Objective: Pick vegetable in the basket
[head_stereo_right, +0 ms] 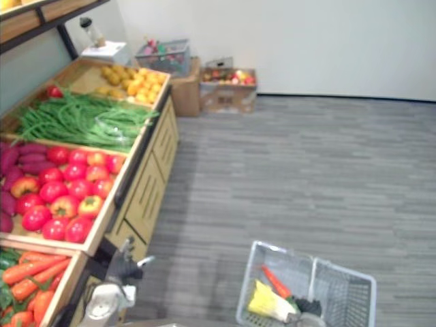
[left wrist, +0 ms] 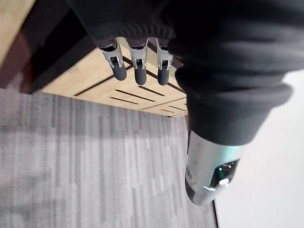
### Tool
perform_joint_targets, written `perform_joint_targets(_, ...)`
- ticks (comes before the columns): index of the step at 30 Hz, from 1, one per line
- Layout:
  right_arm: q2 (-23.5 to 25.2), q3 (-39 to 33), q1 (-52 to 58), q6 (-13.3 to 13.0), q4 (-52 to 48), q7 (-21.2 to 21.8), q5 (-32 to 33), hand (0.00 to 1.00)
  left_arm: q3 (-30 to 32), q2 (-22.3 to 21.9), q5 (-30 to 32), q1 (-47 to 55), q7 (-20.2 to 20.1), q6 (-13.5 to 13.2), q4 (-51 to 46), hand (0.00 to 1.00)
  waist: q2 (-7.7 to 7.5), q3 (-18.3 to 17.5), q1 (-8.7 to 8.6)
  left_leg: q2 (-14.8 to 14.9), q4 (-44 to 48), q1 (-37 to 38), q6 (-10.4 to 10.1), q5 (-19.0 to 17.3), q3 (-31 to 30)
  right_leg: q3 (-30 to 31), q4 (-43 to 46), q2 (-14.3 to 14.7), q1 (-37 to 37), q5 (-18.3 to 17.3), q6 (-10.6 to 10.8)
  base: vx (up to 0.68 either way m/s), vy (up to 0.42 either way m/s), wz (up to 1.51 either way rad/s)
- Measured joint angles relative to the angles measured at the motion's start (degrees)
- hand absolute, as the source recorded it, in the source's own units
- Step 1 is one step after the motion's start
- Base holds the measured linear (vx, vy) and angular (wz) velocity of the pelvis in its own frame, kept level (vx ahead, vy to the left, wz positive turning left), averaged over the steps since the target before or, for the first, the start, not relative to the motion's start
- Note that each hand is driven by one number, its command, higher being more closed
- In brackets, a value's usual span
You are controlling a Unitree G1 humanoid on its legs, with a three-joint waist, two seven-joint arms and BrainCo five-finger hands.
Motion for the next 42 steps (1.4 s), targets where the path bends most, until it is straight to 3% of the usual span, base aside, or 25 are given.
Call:
perform_joint_targets(5, 0.1, -0.4, -2.6, -0.4, -1.4, 0.0, 0.0, 1.0, 1.2, 0.5, 4.8, -1.6, 0.7, 0.1, 2.1, 0.0, -0.5, 2.5, 0.06, 0.4, 3.1, -2.2, 1.1, -0.7, 2.3, 1.1, 13.0, -0.1, -8.1, -0.9, -0.9, -0.09, 0.038, -0.24)
perform_joint_targets(6, 0.3, -0.1, -3.0, -0.7, -1.4, 0.0, 0.0, 1.0, 1.4, 1.2, 4.8, -2.0, 0.7, 0.1, 2.1, 0.0, -1.73, 3.5, 0.12, 0.2, 3.7, -2.3, 1.6, -1.0, 2.5, 1.7, 13.6, -0.4, -8.5, -0.9, -0.9, -0.15, 0.038, -0.1)
perform_joint_targets(8, 0.9, 0.0, -3.3, -0.7, -1.6, 0.0, 0.0, 1.0, 2.6, 1.9, 6.0, -2.0, 0.7, 0.2, 3.1, 0.0, -2.66, 3.9, 0.28, 0.3, 4.6, -2.8, 1.8, -1.1, 2.4, 1.2, 16.7, -1.0, -8.8, -4.1, -2.7, -0.12, 0.002, 0.02)
perform_joint_targets(10, 1.0, -0.2, -2.1, -0.9, -2.3, -0.1, -0.1, 1.0, 3.0, 1.9, 6.2, -1.8, 0.7, 0.4, 5.2, 0.0, -3.42, 3.4, 0.33, 0.0, 5.2, -2.9, 1.4, -1.4, 2.0, -0.5, 13.6, -1.0, -6.6, -5.7, -1.2, -0.04, -0.073, 0.1)
perform_joint_targets(16, 0.8, 0.0, -1.3, -0.4, -1.1, 0.0, -0.1, 1.0, 4.6, -0.9, 6.9, -2.2, 1.5, 0.5, 12.1, 0.0, 0.46, 2.6, 0.85, 1.9, 2.2, -3.5, -0.2, 0.7, 0.8, -3.1, 0.1, 2.1, -1.4, 0.4, -1.8, 0.0, -0.087, 0.08)
perform_joint_targets(19, 0.8, 0.0, -0.9, -0.1, -0.6, -0.1, 0.0, 1.0, 7.0, -1.2, 7.0, -3.3, 3.4, 1.3, 15.4, 0.0, 1.56, 3.2, 0.91, 3.0, 2.4, -2.4, -1.0, 0.9, -1.0, -5.1, -0.7, 3.4, 1.2, 0.4, -2.4, 0.07, -0.072, 0.23)
perform_joint_targets(24, -0.4, 0.0, -2.5, -0.2, -0.2, -0.1, 0.0, 1.0, 8.4, -2.3, 8.7, -5.7, 5.1, 1.9, 18.0, 0.0, 1.2, 5.6, 1.05, 2.5, 6.4, -3.2, -1.2, 0.7, -2.1, -6.2, 1.8, 2.9, 1.2, -0.9, -2.9, 0.03, -0.02, 0.13)
perform_joint_targets(26, -1.2, -0.2, -2.5, -0.2, -0.2, -0.1, 0.0, 1.0, 8.5, -2.9, 8.7, -5.7, 5.1, 2.1, 19.3, 0.0, 2.13, 5.3, 0.94, 2.3, 4.5, -2.6, -1.2, 0.7, -2.3, -6.1, 1.6, 2.7, 1.0, -1.1, -2.7, -0.01, 0.011, 0.03)
perform_joint_targets(29, -0.4, -0.3, -2.3, -0.3, 0.2, 0.1, 0.1, 1.0, 11.5, -2.8, 8.7, -5.6, 5.1, 2.5, 21.6, 0.0, 1.86, 5.3, 0.88, 2.2, 0.6, -1.8, -0.9, 1.4, -1.4, -5.7, -0.9, 2.7, 1.3, 0.1, -2.2, -0.03, 0.0, -0.09)
perform_joint_targets(36, -0.5, -3.5, -1.6, -1.1, 2.7, 1.9, 1.2, 1.0, 12.1, -2.9, 13.7, -4.4, 2.3, 3.8, 26.1, 0.0, 3.04, 4.8, 0.23, 2.2, -2.0, 1.2, -1.1, 2.0, -0.7, -5.6, -0.9, 3.1, 2.3, -0.1, -2.4, 0.07, 0.004, -0.04)
perform_joint_targets(42, -0.2, -4.8, -1.7, -1.2, 5.7, 3.7, 1.2, 1.0, 12.3, -2.9, 15.4, -4.5, 0.5, 3.9, 27.1, 0.0, 2.48, 4.7, 0.18, 1.9, -2.9, 2.1, -1.1, 1.9, -0.6, -6.1, -0.9, 2.8, 3.1, -0.1, -2.4, 0.04, 0.01, 0.01)
